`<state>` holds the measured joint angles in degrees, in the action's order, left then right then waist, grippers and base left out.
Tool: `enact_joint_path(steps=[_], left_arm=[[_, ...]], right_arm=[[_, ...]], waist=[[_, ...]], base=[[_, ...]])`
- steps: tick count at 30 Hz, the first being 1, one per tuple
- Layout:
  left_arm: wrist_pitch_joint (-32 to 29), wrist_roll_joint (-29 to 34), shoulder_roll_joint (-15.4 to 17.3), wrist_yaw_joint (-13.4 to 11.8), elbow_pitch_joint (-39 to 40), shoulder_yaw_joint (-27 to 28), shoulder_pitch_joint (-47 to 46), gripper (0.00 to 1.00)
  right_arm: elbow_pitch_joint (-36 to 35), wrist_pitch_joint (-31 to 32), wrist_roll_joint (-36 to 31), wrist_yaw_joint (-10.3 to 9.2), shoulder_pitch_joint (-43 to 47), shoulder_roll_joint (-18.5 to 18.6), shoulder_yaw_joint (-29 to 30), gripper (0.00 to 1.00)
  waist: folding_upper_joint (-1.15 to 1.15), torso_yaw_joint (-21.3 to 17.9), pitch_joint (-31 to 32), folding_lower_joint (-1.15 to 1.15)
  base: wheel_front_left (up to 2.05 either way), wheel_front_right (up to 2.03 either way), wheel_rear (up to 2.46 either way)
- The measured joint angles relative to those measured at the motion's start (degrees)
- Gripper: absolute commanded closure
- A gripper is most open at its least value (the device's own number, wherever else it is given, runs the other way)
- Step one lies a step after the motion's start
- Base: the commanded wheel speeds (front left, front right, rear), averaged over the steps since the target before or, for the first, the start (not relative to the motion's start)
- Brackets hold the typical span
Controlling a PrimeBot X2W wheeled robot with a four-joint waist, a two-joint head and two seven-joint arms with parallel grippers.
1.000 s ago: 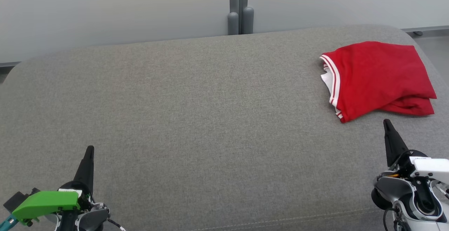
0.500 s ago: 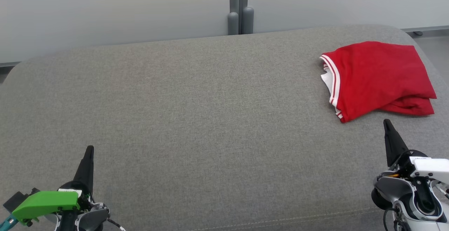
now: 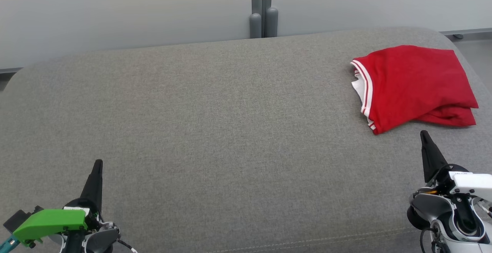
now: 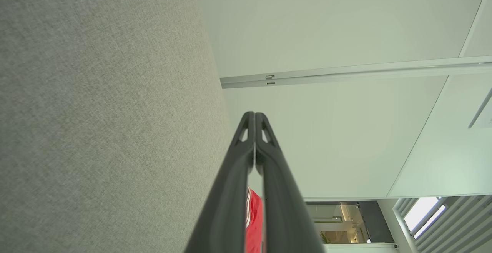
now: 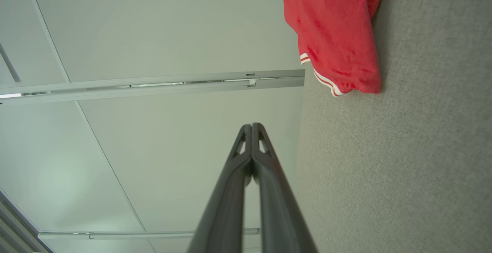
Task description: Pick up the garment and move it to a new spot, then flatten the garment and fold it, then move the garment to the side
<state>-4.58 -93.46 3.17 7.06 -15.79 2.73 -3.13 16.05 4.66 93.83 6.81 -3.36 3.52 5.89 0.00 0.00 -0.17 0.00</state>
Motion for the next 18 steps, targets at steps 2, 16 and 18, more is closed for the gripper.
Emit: enact_joint_path(steps=[2, 16, 18], left_arm=[[0.0, 0.0, 0.0, 0.0, 0.0, 0.0, 0.0, 1.00], [-0.2, 0.0, 0.0, 0.0, 0.0, 0.1, 0.0, 1.00], [-0.2, 0.0, 0.0, 0.0, 0.0, 0.1, 0.0, 1.00]], right_arm=[[0.0, 0.0, 0.0, 0.00, 0.0, 0.0, 0.0, 1.00], [0.0, 0.0, 0.0, 0.00, 0.0, 0.0, 0.1, 1.00], [0.0, 0.0, 0.0, 0.00, 0.0, 0.0, 0.1, 1.00]], waist=[[0.00, 0.0, 0.0, 0.00], [0.00, 0.0, 0.0, 0.00], [0.00, 0.0, 0.0, 0.00]], base=[[0.00, 0.00, 0.00], [0.00, 0.00, 0.00], [0.00, 0.00, 0.00]])
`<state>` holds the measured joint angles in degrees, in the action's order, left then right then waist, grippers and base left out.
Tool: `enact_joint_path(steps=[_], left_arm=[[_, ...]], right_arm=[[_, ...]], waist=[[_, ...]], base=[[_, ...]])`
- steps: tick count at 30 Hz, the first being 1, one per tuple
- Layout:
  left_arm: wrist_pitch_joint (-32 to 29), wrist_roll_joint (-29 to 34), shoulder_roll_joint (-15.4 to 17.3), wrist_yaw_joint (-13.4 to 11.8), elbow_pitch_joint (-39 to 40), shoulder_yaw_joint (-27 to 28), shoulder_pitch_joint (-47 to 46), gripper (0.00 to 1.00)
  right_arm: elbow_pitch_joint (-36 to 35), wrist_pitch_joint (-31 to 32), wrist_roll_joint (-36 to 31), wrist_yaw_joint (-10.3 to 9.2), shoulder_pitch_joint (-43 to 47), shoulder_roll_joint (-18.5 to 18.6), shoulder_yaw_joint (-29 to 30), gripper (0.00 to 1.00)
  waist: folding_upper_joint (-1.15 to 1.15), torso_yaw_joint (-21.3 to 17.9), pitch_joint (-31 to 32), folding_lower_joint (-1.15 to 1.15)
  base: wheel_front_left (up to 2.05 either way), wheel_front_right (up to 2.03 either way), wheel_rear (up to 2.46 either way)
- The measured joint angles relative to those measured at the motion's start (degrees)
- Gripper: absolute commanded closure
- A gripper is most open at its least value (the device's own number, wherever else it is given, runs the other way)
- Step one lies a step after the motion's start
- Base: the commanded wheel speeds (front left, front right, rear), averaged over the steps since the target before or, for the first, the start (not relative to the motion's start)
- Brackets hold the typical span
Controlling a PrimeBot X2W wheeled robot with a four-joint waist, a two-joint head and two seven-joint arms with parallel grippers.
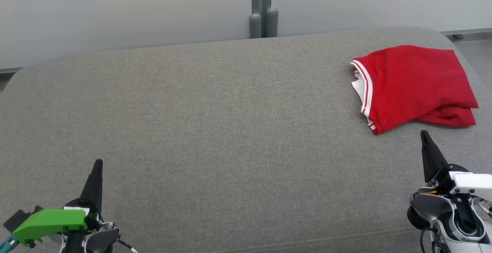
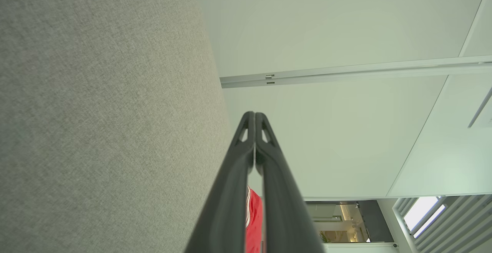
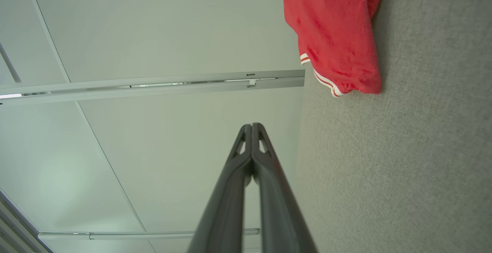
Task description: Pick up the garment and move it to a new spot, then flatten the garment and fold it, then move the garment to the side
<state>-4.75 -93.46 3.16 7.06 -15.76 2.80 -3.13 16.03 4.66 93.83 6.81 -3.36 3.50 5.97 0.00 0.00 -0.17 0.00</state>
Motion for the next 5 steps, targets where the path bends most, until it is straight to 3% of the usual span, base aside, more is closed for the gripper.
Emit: enact_joint_path(steps=[5], left_arm=[[0.0, 0.0, 0.0, 0.0, 0.0, 0.0, 0.0, 1.00]], right_arm=[[0.0, 0.0, 0.0, 0.00, 0.0, 0.0, 0.0, 1.00]], waist=[[0.00, 0.0, 0.0, 0.00]], base=[[0.00, 0.00, 0.00]])
